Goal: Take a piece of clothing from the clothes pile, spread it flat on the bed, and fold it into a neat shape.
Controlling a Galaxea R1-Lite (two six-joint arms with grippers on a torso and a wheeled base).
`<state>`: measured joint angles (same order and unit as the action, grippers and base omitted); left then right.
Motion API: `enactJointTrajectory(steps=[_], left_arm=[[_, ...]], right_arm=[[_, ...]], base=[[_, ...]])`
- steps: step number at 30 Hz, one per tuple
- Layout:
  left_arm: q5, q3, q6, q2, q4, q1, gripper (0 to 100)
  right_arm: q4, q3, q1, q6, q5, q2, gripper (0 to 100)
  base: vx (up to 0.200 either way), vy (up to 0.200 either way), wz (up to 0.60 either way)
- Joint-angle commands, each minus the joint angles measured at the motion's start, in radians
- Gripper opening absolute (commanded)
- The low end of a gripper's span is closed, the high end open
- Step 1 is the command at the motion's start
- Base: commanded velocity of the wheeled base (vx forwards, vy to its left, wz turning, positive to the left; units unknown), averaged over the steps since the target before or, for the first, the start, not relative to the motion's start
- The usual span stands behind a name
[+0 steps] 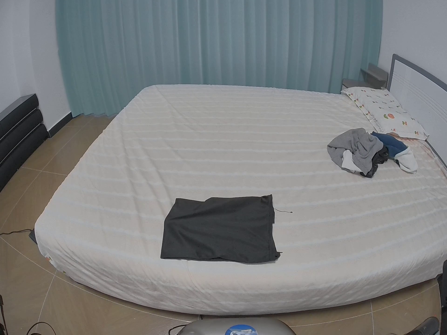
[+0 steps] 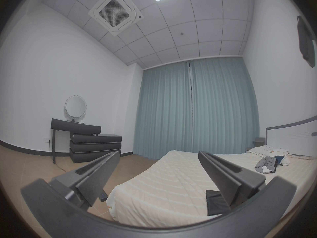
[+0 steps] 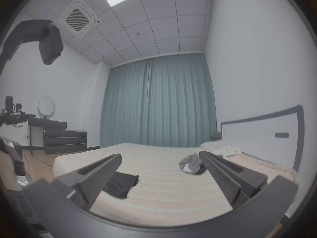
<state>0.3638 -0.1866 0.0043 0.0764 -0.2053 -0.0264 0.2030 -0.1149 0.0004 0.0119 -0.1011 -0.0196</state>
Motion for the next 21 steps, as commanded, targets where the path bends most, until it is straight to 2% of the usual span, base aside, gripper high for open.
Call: enactJointTrajectory(steps=[1, 3, 7, 8, 12, 16, 18, 21], left_arm=[[-0.045, 0.105, 0.014, -0.069, -0.071, 0.020, 100], [-0.054, 0.187, 0.022, -0.069, -0.111, 0.020, 100], [-0.075, 0.187, -0.009, -0.069, -0.080, 0.019, 100], [-0.097, 0.187, -0.006, -0.069, -0.074, 0.019, 100], [-0.172, 0.187, -0.004, -0.069, -0.028, 0.019, 100], [-0.177, 0.187, -0.010, -0.069, 0.032, 0.020, 100], [-0.180, 0.187, -0.027, -0.069, 0.149, 0.020, 100], [-0.180, 0.187, -0.043, -0.069, 0.132, 0.020, 100]], right_arm=[[0.095, 0.115, 0.000, 0.072, 0.011, 0.020, 100], [0.049, 0.115, 0.000, 0.072, 0.018, 0.020, 100], [-0.068, 0.115, 0.000, 0.071, 0.054, 0.020, 100], [-0.131, 0.113, -0.003, 0.068, 0.081, 0.020, 100], [-0.132, 0.113, -0.003, 0.059, 0.072, 0.020, 100], [-0.139, 0.113, -0.003, 0.056, 0.073, 0.020, 100], [-0.267, 0.096, -0.003, 0.010, 0.080, 0.018, 100], [-0.241, 0.101, -0.005, -0.006, 0.077, 0.018, 100]], base=[[0.000, 0.000, 0.00], [0.000, 0.000, 0.00], [0.000, 0.000, 0.00], [0.000, 0.000, 0.00], [0.000, 0.000, 0.00], [0.000, 0.000, 0.00], [0.000, 0.000, 0.00], [0.000, 0.000, 0.00]])
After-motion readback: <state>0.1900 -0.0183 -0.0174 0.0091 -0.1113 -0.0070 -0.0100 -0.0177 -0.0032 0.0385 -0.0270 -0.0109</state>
